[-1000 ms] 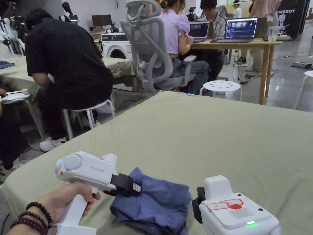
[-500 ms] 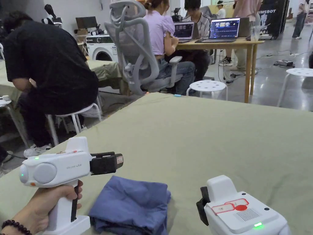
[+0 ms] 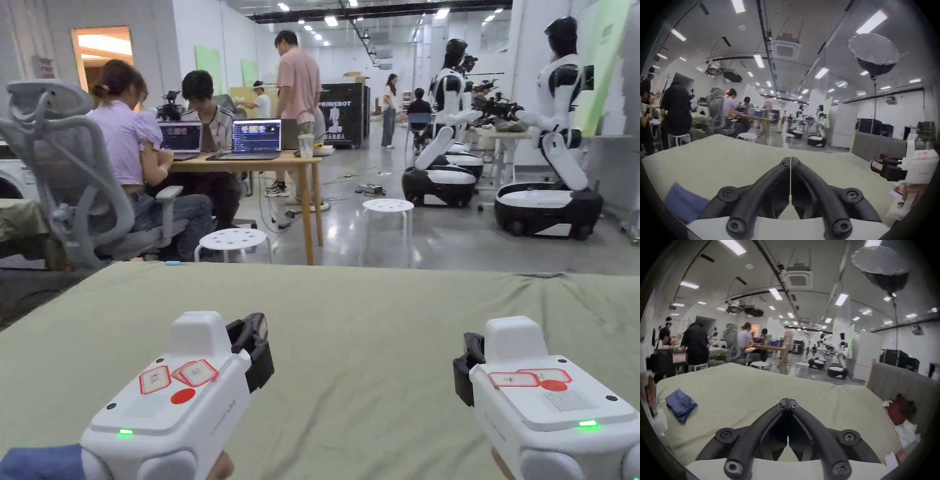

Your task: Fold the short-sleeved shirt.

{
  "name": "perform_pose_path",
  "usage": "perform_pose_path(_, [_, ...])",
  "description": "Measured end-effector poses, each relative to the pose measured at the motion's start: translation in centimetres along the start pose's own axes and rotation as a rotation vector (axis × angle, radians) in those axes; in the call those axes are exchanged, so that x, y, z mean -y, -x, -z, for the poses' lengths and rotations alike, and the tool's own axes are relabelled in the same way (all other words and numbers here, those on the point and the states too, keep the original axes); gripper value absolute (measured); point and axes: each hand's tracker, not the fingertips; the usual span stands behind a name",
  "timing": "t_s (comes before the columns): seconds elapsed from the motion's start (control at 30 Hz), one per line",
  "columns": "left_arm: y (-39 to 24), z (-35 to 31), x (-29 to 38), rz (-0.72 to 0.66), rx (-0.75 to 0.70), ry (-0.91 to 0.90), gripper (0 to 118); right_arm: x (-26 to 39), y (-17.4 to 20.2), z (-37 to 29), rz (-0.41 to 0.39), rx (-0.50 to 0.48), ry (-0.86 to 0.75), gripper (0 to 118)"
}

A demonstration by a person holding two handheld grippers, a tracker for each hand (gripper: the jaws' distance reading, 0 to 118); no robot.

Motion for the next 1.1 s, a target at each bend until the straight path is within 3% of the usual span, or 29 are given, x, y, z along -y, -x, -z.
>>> perform_pose_path(0.1, [-6.3,0.0,2.3,0.129,-0.050,-0.025,0,1.9,-3.6,-2.9,0.042,0.063,-0.010,0])
perform_pose_path(0.2, [-9.6,-1.0,4.3,0.092,0.019,-0.001,0,4.2,-6.7,-4.9,0.074,0.098,-0.007,0])
perform_pose_path(0.33, [-11.7,-2.1,7.1,0.122,-0.057,0.016,0,6.8,-10.0,-6.1,0.168,0.120,0.011,0])
perform_pose_path(0.4, [-11.9,-2.6,8.3,0.123,-0.084,0.012,0,7.6,-10.6,-6.5,0.150,0.104,0.004,0])
perform_pose_path(0.47, [-12.1,-2.7,9.5,0.158,-0.143,-0.005,0,7.9,-10.3,-7.1,0.061,0.103,-0.032,0])
perform_pose_path(0.53, [-12.2,-2.1,10.2,0.150,-0.169,0.031,0,7.9,-10.0,-7.3,0.024,0.093,-0.075,0])
perform_pose_path(0.67, [-13.0,-1.0,10.5,0.175,-0.197,0.031,15,7.4,-8.8,-7.1,-0.048,0.113,-0.113,0])
perform_pose_path(0.77, [-13.6,-0.5,10.0,0.170,-0.181,0.011,17,7.2,-8.7,-6.4,-0.051,0.113,-0.108,0])
perform_pose_path(0.87, [-14.1,0.1,9.6,0.206,-0.161,-0.007,3,7.0,-8.9,-6.2,-0.027,0.115,-0.107,0])
perform_pose_path(1.1, [-13.9,0.4,9.3,0.181,-0.142,-0.006,3,7.4,-9.1,-5.8,-0.031,0.121,-0.080,0])
